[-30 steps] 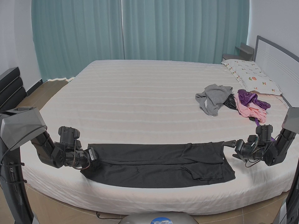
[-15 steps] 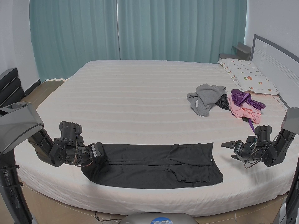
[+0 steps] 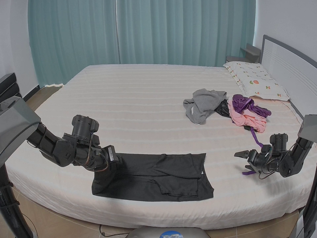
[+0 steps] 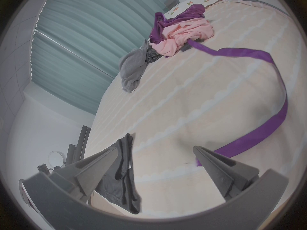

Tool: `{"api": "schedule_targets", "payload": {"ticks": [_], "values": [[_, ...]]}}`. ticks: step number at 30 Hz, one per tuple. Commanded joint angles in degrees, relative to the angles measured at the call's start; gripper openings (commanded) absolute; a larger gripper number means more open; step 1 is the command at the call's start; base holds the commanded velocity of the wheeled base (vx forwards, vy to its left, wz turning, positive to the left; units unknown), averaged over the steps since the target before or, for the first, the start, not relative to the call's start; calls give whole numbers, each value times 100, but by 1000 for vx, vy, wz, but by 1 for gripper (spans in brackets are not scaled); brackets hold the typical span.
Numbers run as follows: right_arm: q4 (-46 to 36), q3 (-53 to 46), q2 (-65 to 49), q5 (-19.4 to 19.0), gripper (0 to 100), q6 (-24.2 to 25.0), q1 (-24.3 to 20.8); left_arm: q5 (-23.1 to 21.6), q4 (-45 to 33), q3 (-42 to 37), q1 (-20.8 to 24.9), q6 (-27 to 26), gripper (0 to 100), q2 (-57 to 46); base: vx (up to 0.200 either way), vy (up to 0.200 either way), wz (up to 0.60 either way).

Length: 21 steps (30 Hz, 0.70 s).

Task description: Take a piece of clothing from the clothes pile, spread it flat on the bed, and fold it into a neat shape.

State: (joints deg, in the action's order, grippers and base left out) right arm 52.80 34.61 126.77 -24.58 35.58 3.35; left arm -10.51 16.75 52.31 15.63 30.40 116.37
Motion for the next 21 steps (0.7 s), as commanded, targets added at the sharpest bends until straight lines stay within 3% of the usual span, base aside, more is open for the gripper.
{"api": "schedule_targets", "payload": {"ticks": [1, 11, 21], "values": [[2, -33, 6, -3, 100, -8, -10, 66, -234, 403, 353, 159, 0, -53, 0, -200, 0], [2, -33, 6, -3, 100, -8, -63, 515, -893, 1255, 1039, 212, 0, 448, 0, -200, 0], [2, -68, 14, -3, 100, -25, -89, 1156, -1033, 1941, 1715, 651, 0, 1177, 0, 0, 0]]}}
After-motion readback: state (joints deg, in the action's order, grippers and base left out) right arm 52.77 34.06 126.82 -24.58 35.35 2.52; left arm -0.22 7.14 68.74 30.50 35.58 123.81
